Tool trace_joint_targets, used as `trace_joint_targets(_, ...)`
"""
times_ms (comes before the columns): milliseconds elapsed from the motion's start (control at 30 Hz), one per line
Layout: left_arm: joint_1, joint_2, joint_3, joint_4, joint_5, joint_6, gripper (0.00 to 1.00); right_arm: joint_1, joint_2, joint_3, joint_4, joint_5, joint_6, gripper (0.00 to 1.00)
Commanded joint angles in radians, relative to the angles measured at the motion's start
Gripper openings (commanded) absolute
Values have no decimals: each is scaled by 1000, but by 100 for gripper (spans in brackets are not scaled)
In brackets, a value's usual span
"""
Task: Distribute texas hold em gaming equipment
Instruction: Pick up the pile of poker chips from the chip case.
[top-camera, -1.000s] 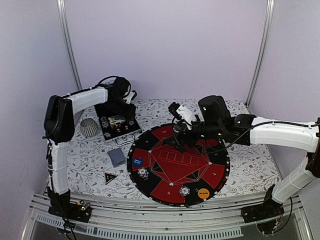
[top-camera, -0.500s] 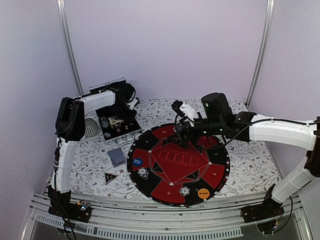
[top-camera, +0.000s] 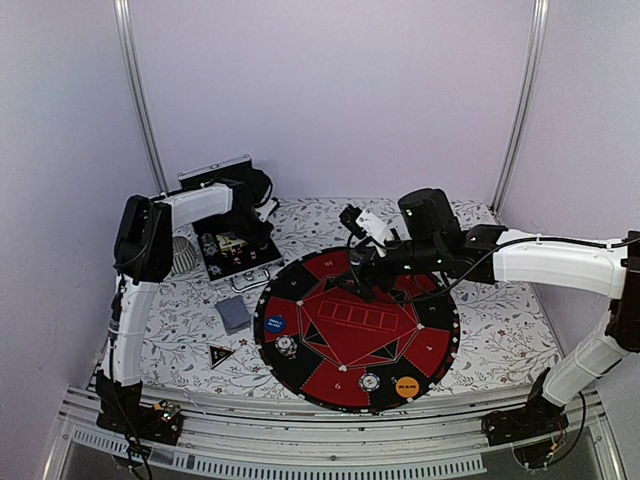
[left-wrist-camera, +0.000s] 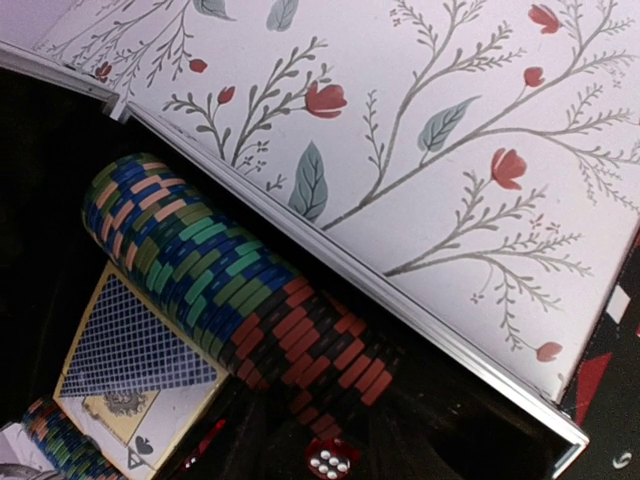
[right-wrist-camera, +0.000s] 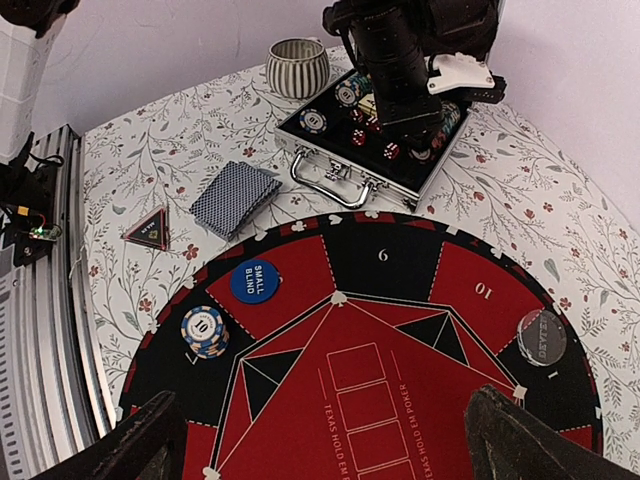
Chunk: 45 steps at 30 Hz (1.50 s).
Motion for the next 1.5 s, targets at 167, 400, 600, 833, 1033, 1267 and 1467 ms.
trace_joint_targets(167, -3, 21, 19, 71, -65, 34, 40, -7, 35, 16, 15, -44, 23, 99)
trace_joint_targets(400, -3, 47, 2, 93, -69, 45, 41, -6, 47, 29, 11, -58, 33, 99)
trace_joint_targets(600, -17, 12, -64, 121, 11, 49, 33, -7, 56, 38, 7, -65, 35, 99)
trace_joint_targets(833, -47, -56, -145, 177, 2, 65, 32, -7, 63, 36, 3, -71, 38, 99)
trace_joint_targets(1033, -53, -86, -172, 177, 5, 57, 32, -8, 64, 35, 1, -73, 37, 99)
trace_joint_targets(1267, -51, -61, -149, 186, -52, 77, 35, -7, 70, 37, -1, -79, 35, 99)
trace_joint_targets(1467, -39, -21, -94, 180, -34, 82, 39, -7, 69, 36, -8, -78, 36, 99)
